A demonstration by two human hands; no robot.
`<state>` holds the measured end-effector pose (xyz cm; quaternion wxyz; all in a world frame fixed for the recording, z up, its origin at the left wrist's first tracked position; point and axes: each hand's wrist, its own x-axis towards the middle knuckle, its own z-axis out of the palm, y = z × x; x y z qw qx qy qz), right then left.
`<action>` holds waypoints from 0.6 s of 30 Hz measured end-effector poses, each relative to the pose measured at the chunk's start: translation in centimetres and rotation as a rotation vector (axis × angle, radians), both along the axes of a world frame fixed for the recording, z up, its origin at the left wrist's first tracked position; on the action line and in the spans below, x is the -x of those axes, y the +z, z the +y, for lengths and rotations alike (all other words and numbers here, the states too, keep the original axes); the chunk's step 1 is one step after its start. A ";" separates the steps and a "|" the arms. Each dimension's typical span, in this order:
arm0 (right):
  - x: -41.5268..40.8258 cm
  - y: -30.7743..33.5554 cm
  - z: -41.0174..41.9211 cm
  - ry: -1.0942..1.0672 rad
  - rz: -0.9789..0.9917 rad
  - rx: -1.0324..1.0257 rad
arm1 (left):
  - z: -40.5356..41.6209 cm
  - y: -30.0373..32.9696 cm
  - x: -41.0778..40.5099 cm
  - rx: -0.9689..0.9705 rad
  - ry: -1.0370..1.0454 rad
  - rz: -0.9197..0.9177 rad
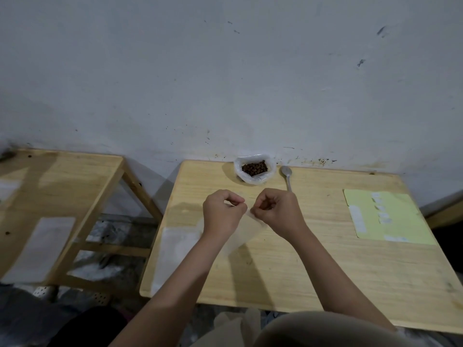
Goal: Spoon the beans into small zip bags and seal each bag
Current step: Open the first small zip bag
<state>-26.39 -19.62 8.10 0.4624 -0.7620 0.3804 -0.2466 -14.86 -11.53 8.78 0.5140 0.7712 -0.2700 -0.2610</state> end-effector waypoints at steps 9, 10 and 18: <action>-0.2 -1.4 0.9 -0.025 0.033 0.006 | 0.4 -0.5 0.0 -0.075 -0.025 -0.066; -0.1 -1.3 0.8 -0.054 0.028 0.021 | 0.4 -0.6 0.1 -0.089 -0.040 -0.069; 0.7 0.0 -1.5 0.018 0.197 0.210 | 1.5 -1.1 2.1 -0.051 -0.039 0.116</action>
